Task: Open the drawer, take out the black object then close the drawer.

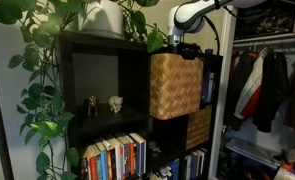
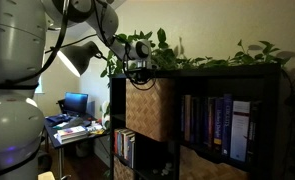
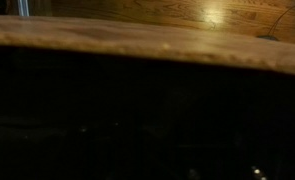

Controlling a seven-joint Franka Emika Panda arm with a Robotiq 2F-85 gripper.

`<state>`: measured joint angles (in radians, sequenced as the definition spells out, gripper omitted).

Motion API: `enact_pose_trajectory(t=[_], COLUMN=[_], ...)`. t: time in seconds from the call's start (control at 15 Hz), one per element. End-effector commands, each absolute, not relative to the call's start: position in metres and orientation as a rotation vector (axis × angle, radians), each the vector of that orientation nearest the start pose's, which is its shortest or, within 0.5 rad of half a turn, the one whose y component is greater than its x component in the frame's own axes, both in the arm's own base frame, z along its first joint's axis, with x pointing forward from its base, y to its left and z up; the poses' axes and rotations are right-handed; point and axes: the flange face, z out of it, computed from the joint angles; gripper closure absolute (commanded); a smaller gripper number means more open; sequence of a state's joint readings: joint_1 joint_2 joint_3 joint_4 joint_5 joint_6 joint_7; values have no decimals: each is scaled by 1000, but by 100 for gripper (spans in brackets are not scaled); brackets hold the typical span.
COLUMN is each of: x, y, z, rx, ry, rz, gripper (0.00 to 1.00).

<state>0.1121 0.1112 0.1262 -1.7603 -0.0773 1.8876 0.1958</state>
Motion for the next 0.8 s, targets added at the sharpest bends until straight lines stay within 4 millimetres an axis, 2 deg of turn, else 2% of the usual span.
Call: enact_pose_trajectory(t=[0.0, 0.4, 0.47, 0.6, 0.73], x=[600, 599, 599, 599, 597], y=[121, 122, 122, 123, 124], z=[469, 462, 461, 464, 471], rx=[-3229, -3255, -3260, -3272, -3259], ry=[-24, 5, 5, 18, 49], rz=[-143, -163, -162, -170, -153], gripper=[0, 2, 26, 31, 45])
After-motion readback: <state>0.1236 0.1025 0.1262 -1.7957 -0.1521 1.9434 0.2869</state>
